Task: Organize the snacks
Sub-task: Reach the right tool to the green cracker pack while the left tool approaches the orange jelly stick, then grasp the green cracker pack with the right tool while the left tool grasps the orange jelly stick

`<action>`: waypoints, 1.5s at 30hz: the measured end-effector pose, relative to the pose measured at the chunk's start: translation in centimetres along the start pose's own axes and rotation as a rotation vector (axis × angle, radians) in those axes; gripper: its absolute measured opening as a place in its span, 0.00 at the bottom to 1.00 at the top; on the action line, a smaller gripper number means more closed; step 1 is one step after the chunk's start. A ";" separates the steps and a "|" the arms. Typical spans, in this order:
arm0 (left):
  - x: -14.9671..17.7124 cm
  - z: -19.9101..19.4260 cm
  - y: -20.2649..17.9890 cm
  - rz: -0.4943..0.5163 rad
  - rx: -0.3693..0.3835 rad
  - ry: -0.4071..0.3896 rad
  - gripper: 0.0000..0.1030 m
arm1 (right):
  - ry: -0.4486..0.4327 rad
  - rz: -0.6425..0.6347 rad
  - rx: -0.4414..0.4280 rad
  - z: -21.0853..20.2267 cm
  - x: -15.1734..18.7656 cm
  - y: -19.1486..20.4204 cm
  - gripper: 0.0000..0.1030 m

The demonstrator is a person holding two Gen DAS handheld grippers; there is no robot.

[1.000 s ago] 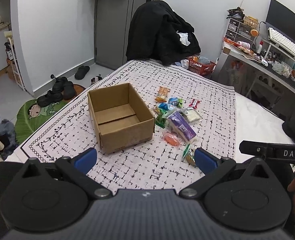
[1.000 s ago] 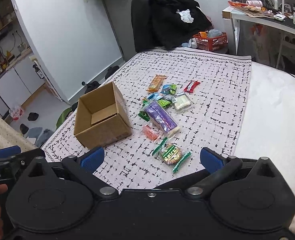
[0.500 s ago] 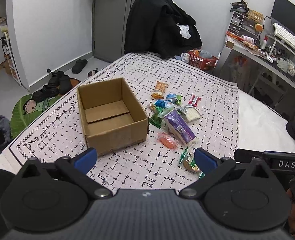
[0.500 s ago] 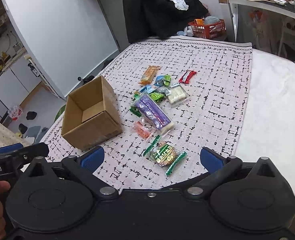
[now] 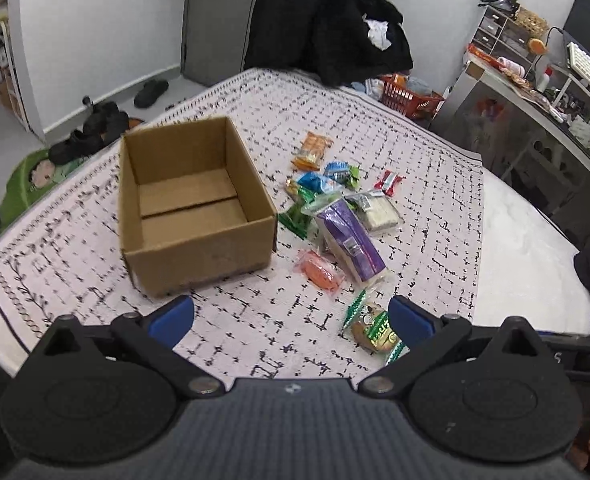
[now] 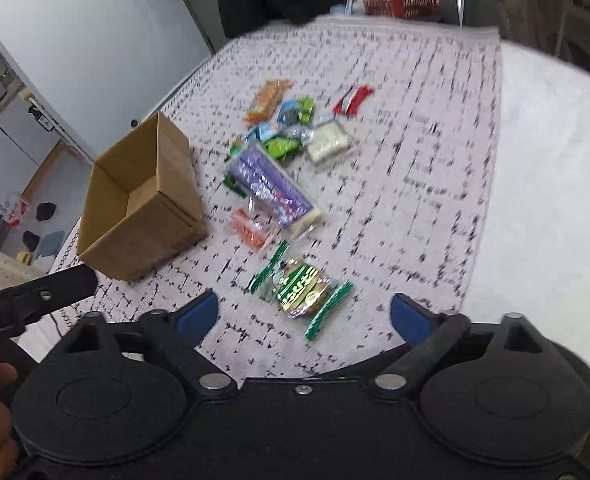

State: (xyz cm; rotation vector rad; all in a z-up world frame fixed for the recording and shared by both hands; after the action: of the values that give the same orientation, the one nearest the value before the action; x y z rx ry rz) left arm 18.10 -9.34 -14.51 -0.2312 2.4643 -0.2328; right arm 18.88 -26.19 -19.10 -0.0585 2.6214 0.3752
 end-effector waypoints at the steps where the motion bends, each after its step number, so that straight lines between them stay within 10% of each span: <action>1: 0.1 0.5 0.0 -0.004 0.003 0.008 0.98 | 0.012 0.001 -0.003 0.5 0.0 0.0 0.79; 19: 0.4 9.4 0.2 -0.111 0.005 0.149 0.64 | 0.224 -0.061 0.009 8.7 -0.7 0.6 0.68; 33: 0.5 14.1 0.6 -0.178 -0.022 0.222 0.62 | 0.300 -0.245 0.119 13.1 -1.1 1.1 0.85; 45: 0.4 17.1 -0.7 -0.200 -0.003 0.236 0.62 | 0.279 -0.142 0.125 13.4 -1.3 -0.9 0.53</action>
State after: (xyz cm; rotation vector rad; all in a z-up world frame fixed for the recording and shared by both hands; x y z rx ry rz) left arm 28.47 -11.97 -27.91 -0.4774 2.6751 -0.3596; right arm 26.33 -23.38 -29.96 -0.2707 2.8870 0.1622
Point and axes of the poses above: each gripper's, at about its wrist camera, not at the fingertips, and z roughly the way its jaws point, y to its left, x to its underside, the point moved 8 cm from there along z, roughly the way its jaws point, and after that the axes turned 3 degrees about -z, right-handed, at the moved point
